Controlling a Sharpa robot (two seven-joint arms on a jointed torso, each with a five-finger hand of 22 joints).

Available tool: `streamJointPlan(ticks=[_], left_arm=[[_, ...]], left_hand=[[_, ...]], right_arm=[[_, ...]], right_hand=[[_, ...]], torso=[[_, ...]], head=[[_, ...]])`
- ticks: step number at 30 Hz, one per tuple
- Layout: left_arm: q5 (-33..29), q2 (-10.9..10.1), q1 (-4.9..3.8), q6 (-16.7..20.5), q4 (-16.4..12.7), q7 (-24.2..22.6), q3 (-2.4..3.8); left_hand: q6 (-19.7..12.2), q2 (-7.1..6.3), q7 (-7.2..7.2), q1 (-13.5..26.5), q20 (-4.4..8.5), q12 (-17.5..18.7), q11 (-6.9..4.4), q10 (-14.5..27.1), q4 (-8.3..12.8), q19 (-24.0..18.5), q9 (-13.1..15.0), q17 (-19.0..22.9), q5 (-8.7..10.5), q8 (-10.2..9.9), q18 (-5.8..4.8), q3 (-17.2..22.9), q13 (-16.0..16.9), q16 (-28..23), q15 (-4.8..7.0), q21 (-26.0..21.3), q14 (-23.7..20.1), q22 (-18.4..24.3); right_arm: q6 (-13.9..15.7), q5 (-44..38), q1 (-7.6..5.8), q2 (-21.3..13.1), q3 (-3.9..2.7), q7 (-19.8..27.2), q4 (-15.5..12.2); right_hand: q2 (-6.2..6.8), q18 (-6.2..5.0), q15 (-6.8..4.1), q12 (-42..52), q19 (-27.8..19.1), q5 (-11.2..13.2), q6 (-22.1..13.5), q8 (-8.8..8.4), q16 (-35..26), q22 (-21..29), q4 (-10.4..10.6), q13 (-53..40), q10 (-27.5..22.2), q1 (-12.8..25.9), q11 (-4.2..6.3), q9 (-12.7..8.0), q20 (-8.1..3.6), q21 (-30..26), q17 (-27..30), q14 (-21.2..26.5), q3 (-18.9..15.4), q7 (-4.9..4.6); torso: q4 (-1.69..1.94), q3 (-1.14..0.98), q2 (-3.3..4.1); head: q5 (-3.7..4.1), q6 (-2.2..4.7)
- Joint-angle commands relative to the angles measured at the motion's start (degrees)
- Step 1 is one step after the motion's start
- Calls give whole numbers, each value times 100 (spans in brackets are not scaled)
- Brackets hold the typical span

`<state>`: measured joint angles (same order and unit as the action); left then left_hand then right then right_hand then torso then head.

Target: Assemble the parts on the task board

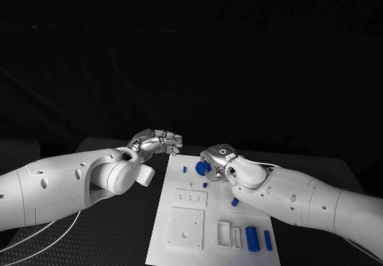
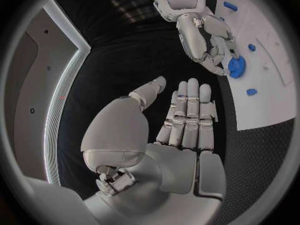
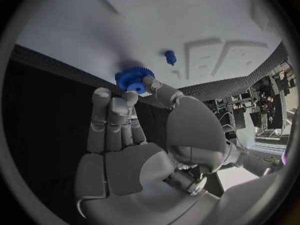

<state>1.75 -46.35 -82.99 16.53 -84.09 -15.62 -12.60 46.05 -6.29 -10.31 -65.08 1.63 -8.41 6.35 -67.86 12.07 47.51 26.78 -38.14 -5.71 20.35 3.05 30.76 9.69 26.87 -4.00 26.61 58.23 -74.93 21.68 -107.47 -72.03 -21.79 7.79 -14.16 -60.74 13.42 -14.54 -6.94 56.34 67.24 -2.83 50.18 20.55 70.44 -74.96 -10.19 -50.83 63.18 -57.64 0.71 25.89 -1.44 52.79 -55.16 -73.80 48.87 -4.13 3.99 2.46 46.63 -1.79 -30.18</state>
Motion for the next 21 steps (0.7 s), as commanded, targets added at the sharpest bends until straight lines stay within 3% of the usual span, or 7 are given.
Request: streamJointPlan(ticks=[1, 11, 21], left_arm=[[26, 13, -6, -15, -10, -44, 5], [26, 1, -6, -14, -14, -43, 5], [26, -1, -6, -14, -15, -44, 5]], left_hand=[[-1, -4, -8, 51, -3, 32, 20, 14, 10, -32, 10, -7, -6, -27, 61, -2, 7, -20, -11, 23, 26, -88], [-1, -5, -8, 49, -2, 34, 20, 15, 13, -33, 12, -8, -6, -28, 62, 2, 9, -22, -11, 23, 25, -88], [-1, -5, -8, 49, -2, 35, 20, 15, 17, -34, 16, -10, -7, -30, 63, 5, 11, -23, -10, 25, 25, -87]], right_arm=[[-47, 53, 12, 27, 18, 48, 11], [-128, 97, 15, 21, 51, 92, -48], [-191, 101, 20, 29, 62, 82, -36]], right_hand=[[59, -46, 60, -33, 22, 5, 426, -58, -39, -50, 24, 12, -29, 12, -57, -25, 0, -10, -12, -4, -3, -220], [85, -46, 75, -35, 17, 4, 380, -89, -46, -49, 10, 14, -40, -6, -73, -39, -2, -16, -20, 2, -12, -236], [77, -45, 78, -32, 17, 5, 385, -88, -47, -48, 11, 13, -40, -11, -75, -39, -2, -18, -24, 2, -15, -239]], torso=[[8, 3, 2], [-8, 4, -4], [0, 1, -4]], head=[[4, -10], [-9, -25], [-6, -12]])
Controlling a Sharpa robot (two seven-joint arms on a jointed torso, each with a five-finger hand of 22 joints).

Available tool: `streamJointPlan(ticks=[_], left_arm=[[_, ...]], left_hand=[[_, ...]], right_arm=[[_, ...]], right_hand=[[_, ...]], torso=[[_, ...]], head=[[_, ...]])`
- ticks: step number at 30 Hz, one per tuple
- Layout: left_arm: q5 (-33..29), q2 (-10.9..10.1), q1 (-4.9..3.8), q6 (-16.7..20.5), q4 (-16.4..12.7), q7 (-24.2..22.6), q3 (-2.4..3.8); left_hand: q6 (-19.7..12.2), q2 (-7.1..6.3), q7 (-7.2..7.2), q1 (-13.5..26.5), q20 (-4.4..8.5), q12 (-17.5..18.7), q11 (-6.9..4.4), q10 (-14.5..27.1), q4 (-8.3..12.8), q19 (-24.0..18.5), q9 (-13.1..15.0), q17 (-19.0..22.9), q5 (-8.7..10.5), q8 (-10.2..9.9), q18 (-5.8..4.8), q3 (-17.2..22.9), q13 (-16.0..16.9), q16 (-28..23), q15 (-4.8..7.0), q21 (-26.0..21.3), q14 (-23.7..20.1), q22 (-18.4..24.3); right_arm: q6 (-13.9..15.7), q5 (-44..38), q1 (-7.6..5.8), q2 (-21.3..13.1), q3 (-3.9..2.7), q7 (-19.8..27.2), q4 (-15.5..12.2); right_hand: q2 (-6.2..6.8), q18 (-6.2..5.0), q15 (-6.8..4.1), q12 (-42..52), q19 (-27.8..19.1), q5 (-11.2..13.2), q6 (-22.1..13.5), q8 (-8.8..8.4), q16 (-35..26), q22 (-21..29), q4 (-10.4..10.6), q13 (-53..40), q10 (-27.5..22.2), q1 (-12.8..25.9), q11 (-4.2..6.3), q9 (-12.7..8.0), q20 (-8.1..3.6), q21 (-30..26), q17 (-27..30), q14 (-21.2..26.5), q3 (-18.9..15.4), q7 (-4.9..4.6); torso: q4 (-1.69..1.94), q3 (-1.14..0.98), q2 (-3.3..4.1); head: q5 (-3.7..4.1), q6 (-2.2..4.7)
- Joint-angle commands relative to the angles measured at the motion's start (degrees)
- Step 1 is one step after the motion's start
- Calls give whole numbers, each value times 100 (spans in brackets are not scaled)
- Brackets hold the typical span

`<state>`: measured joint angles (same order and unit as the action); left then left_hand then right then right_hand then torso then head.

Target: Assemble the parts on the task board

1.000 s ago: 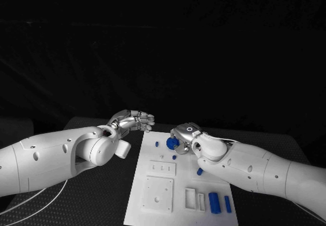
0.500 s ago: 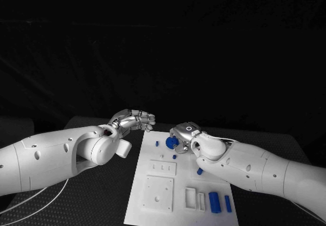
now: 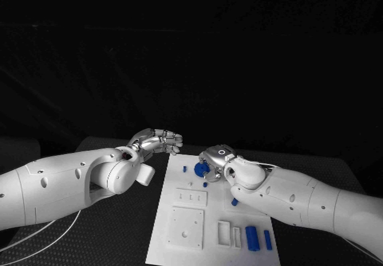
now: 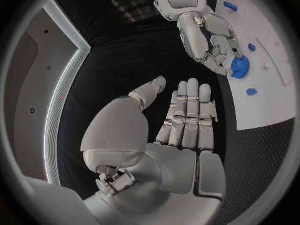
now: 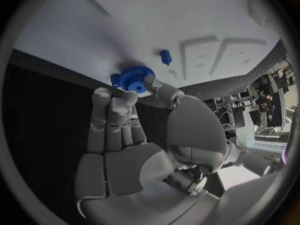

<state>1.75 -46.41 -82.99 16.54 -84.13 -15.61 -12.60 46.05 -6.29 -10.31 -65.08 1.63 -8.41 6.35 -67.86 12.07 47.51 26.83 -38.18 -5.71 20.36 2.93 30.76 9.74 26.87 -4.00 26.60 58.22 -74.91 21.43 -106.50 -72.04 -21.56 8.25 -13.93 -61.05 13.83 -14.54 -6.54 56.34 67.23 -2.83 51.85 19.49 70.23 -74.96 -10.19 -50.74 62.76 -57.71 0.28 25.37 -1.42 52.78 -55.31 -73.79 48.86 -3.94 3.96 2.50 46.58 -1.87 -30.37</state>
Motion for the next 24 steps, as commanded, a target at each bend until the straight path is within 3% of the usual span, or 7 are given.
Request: streamJointPlan(ticks=[1, 5, 13, 24], left_arm=[[25, 4, -6, -14, -11, -44, 5], [25, 4, -6, -14, -15, -45, 5], [25, 8, -6, -13, -8, -43, 5], [25, 11, -6, -8, -4, -42, 5]], left_hand=[[-1, -5, -8, 49, -2, 35, 20, 15, 17, -34, 11, -6, -7, -30, 74, 6, 7, -24, -10, 25, 25, -89], [-1, -5, -8, 50, -2, 35, 20, 15, 18, -34, 12, -7, -7, -31, 74, 6, 8, -24, -10, 25, 25, -89], [-4, -8, -9, 52, -2, 37, 21, 17, 19, -35, 14, -9, -6, -34, 74, 8, 9, -25, -10, 26, 26, -89], [-10, -11, -11, 53, -2, 41, 23, 21, 22, -35, 15, -10, -6, -39, 75, 9, 10, -27, -11, 27, 26, -89]], right_arm=[[-177, 4, 23, 12, 18, 51, 2], [-155, 16, 28, 28, 23, 28, 33], [-91, 59, 30, 27, 27, -3, 44], [-41, 148, 30, -28, 27, 18, 25]], right_hand=[[39, -46, 39, -32, 17, 5, 216, 16, -26, -49, 9, 5, 1, -6, -33, 12, -4, -17, -10, 1, -17, -258], [72, -46, 54, -37, 1, 5, 149, -26, -39, -46, -2, 7, -24, -16, -51, -8, -2, -30, -19, 15, -34, -278], [228, -46, 164, -39, -32, 6, -427, -337, -78, -37, -1, 11, -105, -45, -169, -131, 1, -71, -55, 63, -90, -403], [214, -46, 179, -27, -42, -4, -572, -398, -91, -34, -2, 12, -129, -144, -185, -145, -1, -89, -71, 72, -33, -419]], torso=[[4, -4, -1], [-4, -6, 2], [4, -5, 1], [-2, -7, 2]], head=[[3, 7], [3, 14], [-4, 7], [-5, 15]])
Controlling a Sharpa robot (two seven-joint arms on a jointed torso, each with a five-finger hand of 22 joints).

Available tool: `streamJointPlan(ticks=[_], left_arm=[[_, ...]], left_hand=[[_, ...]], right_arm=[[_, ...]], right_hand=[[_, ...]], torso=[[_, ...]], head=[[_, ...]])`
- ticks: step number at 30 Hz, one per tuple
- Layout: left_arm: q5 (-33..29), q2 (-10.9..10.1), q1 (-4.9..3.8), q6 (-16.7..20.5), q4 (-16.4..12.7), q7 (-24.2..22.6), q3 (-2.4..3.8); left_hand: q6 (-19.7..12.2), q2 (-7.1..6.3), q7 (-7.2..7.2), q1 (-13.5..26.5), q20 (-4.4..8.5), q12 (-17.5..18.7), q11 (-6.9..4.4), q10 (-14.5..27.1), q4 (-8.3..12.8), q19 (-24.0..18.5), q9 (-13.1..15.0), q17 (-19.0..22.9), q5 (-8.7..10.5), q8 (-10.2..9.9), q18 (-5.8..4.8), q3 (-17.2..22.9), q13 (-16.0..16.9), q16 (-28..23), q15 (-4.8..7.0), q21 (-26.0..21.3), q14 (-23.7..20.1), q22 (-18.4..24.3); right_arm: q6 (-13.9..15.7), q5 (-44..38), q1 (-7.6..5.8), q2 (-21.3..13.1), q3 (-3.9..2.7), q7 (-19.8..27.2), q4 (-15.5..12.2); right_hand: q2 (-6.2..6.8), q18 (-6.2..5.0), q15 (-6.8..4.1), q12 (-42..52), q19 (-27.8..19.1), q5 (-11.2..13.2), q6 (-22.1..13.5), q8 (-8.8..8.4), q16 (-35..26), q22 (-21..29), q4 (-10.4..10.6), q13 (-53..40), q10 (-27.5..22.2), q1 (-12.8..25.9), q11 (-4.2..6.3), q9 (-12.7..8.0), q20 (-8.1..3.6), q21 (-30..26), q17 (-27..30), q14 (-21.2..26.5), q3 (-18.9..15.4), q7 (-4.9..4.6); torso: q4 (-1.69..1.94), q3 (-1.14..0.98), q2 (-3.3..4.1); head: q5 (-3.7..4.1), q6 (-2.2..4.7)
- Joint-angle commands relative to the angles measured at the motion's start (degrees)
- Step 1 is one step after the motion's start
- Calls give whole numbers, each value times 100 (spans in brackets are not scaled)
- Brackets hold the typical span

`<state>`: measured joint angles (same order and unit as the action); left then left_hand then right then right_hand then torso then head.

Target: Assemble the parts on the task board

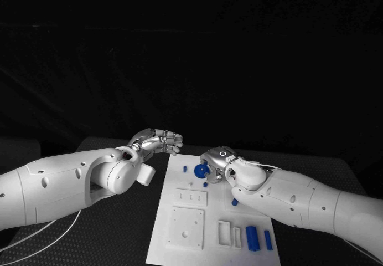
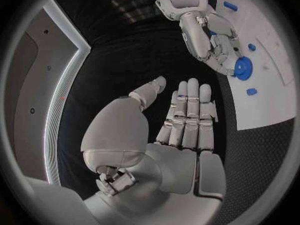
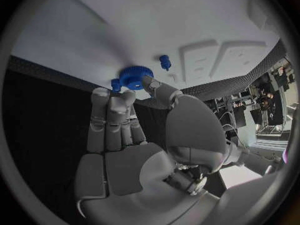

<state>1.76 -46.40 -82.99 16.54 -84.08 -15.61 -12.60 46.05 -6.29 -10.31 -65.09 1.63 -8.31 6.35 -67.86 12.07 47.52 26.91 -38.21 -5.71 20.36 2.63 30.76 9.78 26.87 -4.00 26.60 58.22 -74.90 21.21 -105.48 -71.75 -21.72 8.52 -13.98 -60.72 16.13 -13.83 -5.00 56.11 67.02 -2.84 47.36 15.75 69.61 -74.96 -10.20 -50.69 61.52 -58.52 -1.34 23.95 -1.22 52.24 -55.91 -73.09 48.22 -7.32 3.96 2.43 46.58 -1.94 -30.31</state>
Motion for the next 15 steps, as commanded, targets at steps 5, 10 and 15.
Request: streamJointPlan(ticks=[5, 10, 15], left_arm=[[25, 11, -6, -10, -2, -44, 5], [25, 8, -6, -17, 15, -51, 5], [25, -18, -6, -48, 67, -54, 6]], left_hand=[[-13, -11, -12, 54, -2, 32, 24, 23, 23, -36, 7, -8, -6, -41, 104, 10, 6, -28, -11, 28, 26, -89], [-15, -11, -13, 54, -2, 34, 25, 25, 24, -36, 8, -9, -6, -43, 104, 12, 7, -29, -11, 28, 26, -89], [-16, -13, -14, 54, -2, 35, 26, 27, 26, -37, 9, -9, -5, -45, 104, 12, 7, -30, -11, 29, 25, -89]], right_arm=[[11, 76, 0, -49, 0, 36, -22], [341, 247, -1, -181, -2, 132, -115], [480, 1208, -57, -466, -57, 638, -346]], right_hand=[[-75, -117, 21, 7, -26, -91, -99, -6, -41, -33, 13, 12, -6, -135, -17, 3, -9, -48, -19, -5, 152, -74], [-124, -117, 13, 30, -19, -407, -59, 19, -51, -47, -13, 21, 0, -163, -9, 8, 8, -43, -37, -22, 279, -65], [8, -112, 19, 55, 12, -246, -25, 38, -53, -58, 42, 25, 23, -4, -14, 11, 22, -25, -51, -47, 202, -71]], torso=[[4, 2, -2], [-6, -1, -1], [-28, -2, -12]], head=[[3, 2], [0, 32], [10, 62]])
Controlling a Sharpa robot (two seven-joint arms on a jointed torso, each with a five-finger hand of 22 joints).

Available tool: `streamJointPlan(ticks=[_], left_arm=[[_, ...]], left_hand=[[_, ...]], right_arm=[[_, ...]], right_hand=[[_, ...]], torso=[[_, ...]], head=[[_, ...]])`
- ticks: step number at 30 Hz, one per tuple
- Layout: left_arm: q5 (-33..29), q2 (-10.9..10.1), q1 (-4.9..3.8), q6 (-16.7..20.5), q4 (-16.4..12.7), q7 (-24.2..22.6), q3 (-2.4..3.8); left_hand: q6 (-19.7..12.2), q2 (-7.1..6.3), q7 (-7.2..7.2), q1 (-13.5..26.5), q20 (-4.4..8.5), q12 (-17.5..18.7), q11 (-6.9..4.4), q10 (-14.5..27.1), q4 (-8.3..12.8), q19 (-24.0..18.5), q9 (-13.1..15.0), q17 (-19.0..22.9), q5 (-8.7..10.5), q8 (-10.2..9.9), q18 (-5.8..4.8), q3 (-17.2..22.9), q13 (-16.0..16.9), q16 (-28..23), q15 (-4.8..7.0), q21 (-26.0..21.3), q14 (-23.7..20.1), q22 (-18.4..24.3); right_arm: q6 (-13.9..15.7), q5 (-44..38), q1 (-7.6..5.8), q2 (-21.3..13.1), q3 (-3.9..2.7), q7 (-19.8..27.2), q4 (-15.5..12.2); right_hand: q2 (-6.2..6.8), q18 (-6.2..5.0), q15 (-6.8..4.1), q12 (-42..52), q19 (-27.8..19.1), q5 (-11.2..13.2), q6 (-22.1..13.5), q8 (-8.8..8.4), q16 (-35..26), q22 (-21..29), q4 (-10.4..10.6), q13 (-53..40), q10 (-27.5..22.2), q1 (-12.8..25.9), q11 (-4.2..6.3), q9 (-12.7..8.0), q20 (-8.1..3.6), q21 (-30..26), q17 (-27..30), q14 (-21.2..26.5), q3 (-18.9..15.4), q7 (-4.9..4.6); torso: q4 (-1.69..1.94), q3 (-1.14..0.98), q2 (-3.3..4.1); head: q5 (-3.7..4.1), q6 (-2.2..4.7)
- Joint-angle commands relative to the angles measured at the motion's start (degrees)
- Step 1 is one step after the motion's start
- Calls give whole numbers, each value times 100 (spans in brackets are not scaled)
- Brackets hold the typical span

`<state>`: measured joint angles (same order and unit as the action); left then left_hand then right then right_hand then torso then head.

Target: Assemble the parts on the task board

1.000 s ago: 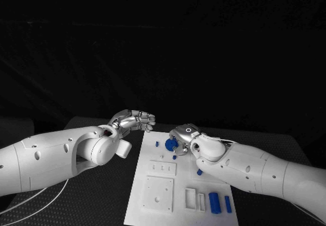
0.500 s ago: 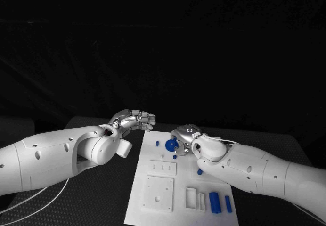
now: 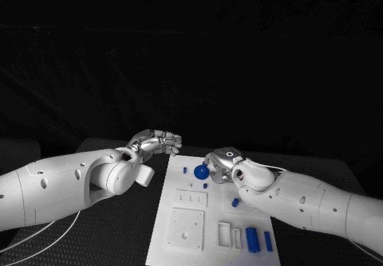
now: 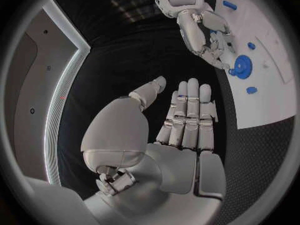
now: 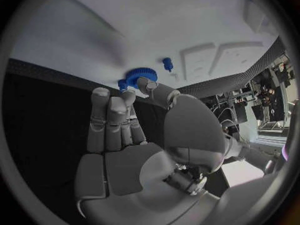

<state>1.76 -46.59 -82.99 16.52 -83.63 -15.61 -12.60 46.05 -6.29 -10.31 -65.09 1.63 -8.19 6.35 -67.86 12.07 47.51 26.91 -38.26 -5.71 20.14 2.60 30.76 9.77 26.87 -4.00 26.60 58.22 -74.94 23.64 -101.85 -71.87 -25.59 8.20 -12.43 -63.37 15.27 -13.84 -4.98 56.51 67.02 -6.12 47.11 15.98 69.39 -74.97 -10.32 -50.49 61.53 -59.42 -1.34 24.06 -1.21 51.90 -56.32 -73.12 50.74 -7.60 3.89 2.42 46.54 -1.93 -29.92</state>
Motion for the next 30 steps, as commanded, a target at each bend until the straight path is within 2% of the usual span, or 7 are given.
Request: streamJointPlan(ticks=[1, 7, 13, 16, 18, 22, 30], left_arm=[[24, -1, -7, -36, 31, -54, 6], [24, -6, -7, -52, 83, -72, 3], [24, 15, -3, -117, 186, -92, -4], [24, 17, -1, -128, 236, -103, -8], [24, 19, 0, -135, 254, -107, -10], [24, 15, 23, -150, 284, -112, -11], [24, 8, 64, -173, 298, -118, -11]], left_hand=[[-13, -12, -13, 53, -2, 18, 21, 15, 29, -38, 12, -6, -5, -23, 108, 15, 13, -31, -11, 29, 25, -85], [-7, -12, -12, 59, -3, -18, -12, -56, 38, -40, 25, -14, 2, -24, 107, 19, 38, -36, -11, 35, 28, -85], [1, -18, -8, 53, -2, -9, -9, -46, 50, -43, 32, -17, 6, -22, 108, 22, 38, -39, -11, 35, 26, -85], [10, -12, -5, 55, -3, -21, -18, -70, 54, -45, 39, -21, 13, -19, 107, 24, 48, -42, -11, 37, 27, -84], [16, -10, -2, 58, -4, -31, -29, -94, 59, -46, 46, -24, 17, -19, 107, 24, 57, -45, -12, 39, 28, -84], [17, -12, -2, 59, -4, -34, -33, -102, 63, -47, 48, -26, 19, -19, 107, 23, 60, -46, -12, 40, 28, -84], [11, -12, -4, 65, -4, -20, -26, -82, 69, -48, 52, -29, 21, -26, 107, 23, 58, -51, -13, 42, 26, -83]], right_arm=[[230, 974, -74, -150, -35, 592, -149], [51, 1218, -180, -503, -138, 861, -394], [-105, 1867, -205, -956, -209, 1243, -438], [-220, 2309, -207, -1132, -215, 1597, -332], [-292, 2518, -207, -1230, -216, 1777, -269], [-388, 2728, -204, -1279, -216, 1900, -10], [-492, 2751, -132, -1327, -215, 1907, 458]], right_hand=[[92, -116, 15, 26, 18, 141, -18, 7, -33, -63, 77, 2, 21, 163, -12, -3, 24, 16, -14, -48, -138, -37], [37, -116, 36, 62, -16, 316, -29, 15, -50, -80, 34, -15, -38, 284, -37, 4, -3, 19, -32, -32, -510, -65], [4, -116, 55, 82, -46, 329, 5, 41, -61, -81, 18, -22, -71, 234, -58, 20, -19, 7, -44, -12, -587, -90], [-15, -116, 76, 96, -56, 330, 37, 62, -59, -83, 19, -26, -84, 217, -79, 32, -24, 6, -54, -6, -636, -112], [-50, -116, 83, 102, -70, 326, 41, 66, -58, -88, 2, -28, -101, 194, -86, 35, -30, 6, -62, 4, -675, -118], [-119, -116, 98, 116, -124, 310, 37, 62, -61, -99, -48, -29, -159, 167, -100, 34, -24, 2, -86, 46, -824, -131], [-126, -116, 119, 126, -176, 303, -23, 24, -68, -102, -70, -23, -218, 145, -122, 14, -4, -6, -106, 92, -938, -153]], torso=[[-28, -4, -11], [-57, -24, -27], [-137, -56, -78], [-164, -69, -108], [-217, -89, -138], [-276, -122, -162], [-329, -177, -184]], head=[[6, 35], [15, 40], [13, 48], [41, 61], [27, 55], [16, 63], [11, 52]])
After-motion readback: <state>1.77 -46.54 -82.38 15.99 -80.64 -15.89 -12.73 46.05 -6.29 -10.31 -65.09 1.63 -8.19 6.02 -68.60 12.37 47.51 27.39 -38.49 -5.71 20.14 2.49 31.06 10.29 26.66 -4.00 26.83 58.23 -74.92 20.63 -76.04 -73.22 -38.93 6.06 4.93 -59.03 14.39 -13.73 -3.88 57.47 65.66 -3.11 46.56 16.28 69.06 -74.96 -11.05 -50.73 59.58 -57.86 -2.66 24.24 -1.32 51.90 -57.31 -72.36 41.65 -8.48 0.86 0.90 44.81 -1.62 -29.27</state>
